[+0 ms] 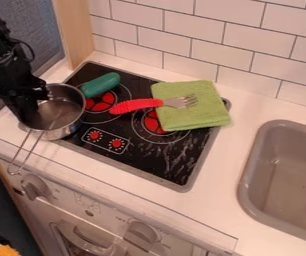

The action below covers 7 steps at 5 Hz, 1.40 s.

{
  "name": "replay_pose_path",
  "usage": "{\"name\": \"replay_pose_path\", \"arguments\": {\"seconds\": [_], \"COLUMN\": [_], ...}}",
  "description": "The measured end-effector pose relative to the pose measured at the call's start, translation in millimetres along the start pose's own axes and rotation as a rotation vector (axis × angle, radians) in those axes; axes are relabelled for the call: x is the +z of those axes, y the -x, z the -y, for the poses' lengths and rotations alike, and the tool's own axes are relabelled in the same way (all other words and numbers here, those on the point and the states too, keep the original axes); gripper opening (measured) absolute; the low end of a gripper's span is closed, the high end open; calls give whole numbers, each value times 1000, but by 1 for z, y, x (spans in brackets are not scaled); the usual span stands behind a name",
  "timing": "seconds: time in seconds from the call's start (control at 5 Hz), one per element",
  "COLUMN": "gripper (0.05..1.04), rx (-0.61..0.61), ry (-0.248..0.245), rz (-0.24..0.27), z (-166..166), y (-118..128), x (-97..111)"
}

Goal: Move the silver saucepan to the bottom-left of the stove

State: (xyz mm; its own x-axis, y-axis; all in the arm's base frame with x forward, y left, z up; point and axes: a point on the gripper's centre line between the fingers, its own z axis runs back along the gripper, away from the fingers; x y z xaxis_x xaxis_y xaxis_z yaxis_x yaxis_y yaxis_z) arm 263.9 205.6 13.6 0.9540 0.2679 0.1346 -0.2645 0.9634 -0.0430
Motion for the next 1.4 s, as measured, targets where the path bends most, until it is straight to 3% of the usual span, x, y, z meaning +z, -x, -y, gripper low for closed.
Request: {"name": "replay_pose_path", "arguments": {"seconds": [0.4,0.6,1.0,1.2,1.4], "gripper": [884,1008,1000,1000,1000], "rx": [-30,-70,-210,-257,-259], "ry": [6,-37,-126,-152,-154], "rz": [-17,-14,10,57,58], "z": [7,6,16,25,25], "y": [0,-4,-16,-23,-24], "x": [0,16,53,77,78]}}
